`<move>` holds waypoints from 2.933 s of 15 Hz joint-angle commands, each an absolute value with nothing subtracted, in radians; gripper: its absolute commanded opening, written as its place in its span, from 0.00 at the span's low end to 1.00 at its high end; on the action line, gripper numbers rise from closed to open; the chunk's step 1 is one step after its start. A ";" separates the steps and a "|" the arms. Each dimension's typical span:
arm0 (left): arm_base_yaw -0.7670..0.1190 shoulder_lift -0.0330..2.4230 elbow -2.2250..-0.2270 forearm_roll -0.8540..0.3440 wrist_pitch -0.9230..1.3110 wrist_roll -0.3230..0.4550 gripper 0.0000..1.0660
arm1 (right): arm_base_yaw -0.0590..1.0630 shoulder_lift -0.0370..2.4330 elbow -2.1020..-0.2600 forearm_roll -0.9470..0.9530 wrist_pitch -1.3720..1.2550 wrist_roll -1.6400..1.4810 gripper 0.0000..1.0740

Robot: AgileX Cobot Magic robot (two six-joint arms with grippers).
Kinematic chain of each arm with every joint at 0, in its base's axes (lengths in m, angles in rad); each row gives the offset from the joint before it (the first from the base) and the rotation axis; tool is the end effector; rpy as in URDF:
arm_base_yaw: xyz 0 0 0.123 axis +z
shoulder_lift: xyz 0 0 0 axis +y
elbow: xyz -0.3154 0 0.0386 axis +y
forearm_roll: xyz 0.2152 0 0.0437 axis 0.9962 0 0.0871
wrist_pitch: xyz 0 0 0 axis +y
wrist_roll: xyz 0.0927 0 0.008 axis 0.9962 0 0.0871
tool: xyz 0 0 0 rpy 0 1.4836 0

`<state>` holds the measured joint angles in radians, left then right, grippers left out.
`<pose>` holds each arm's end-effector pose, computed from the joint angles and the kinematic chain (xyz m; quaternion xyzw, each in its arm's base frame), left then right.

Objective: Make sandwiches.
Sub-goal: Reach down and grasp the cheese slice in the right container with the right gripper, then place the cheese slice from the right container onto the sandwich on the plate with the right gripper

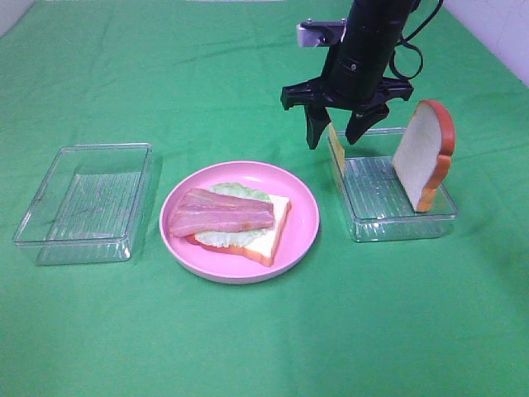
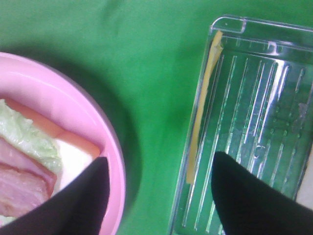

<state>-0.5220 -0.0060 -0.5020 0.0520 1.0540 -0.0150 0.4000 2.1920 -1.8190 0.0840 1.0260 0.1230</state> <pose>-0.0547 0.0363 0.2614 0.2120 0.8222 -0.1149 0.5156 0.4166 0.1834 0.2296 -0.1200 0.9836 0.0705 0.1147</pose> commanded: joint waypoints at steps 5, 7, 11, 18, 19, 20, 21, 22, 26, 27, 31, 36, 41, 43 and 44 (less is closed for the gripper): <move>-0.524 -0.025 -0.498 0.043 1.045 -0.017 0.67 | 0.397 2.200 -1.823 0.054 1.006 0.084 0.50; -0.524 -0.025 -0.498 0.043 1.045 -0.017 0.67 | 0.397 2.200 -1.823 0.054 1.017 0.080 0.50; -0.524 -0.025 -0.498 0.043 1.045 -0.017 0.67 | 0.396 2.208 -1.823 0.050 1.027 0.080 0.48; -0.524 -0.025 -0.498 0.043 1.045 -0.017 0.67 | 0.396 2.230 -1.823 0.045 1.039 0.081 0.22; -0.524 -0.025 -0.498 0.043 1.045 -0.017 0.67 | 0.396 2.230 -1.823 0.039 1.038 0.085 0.13; -0.524 -0.025 -0.498 0.043 1.045 -0.017 0.67 | 0.396 2.230 -1.823 0.038 1.038 0.085 0.05; -0.524 -0.025 -0.498 0.043 1.045 -0.017 0.67 | 0.396 2.230 -1.823 0.038 1.037 0.085 0.00; -0.524 -0.025 -0.498 0.043 1.045 -0.017 0.67 | 0.396 2.230 -1.823 0.038 1.036 0.089 0.00; -0.524 -0.025 -0.498 0.043 1.045 -0.017 0.67 | 0.396 2.210 -1.823 0.044 1.040 0.092 0.00; -0.524 -0.025 -0.498 0.043 1.045 -0.017 0.67 | 0.396 2.190 -1.823 0.044 1.040 0.092 0.00; -0.524 -0.025 -0.498 0.043 1.045 -0.017 0.67 | 0.397 2.078 -1.823 0.078 1.063 0.085 0.00; -0.524 -0.025 -0.498 0.043 1.045 -0.017 0.67 | 0.398 2.006 -1.715 0.511 1.075 -0.126 0.00; -0.524 -0.025 -0.498 0.043 1.045 -0.017 0.67 | 0.398 2.026 -1.482 1.052 1.013 -0.454 0.00; -0.524 -0.025 -0.498 0.043 1.045 -0.017 0.67 | 0.398 2.050 -1.448 1.178 1.026 -0.542 0.00; -0.524 -0.025 -0.498 0.043 1.045 -0.017 0.67 | 0.403 2.095 -1.438 1.279 1.068 -0.601 0.00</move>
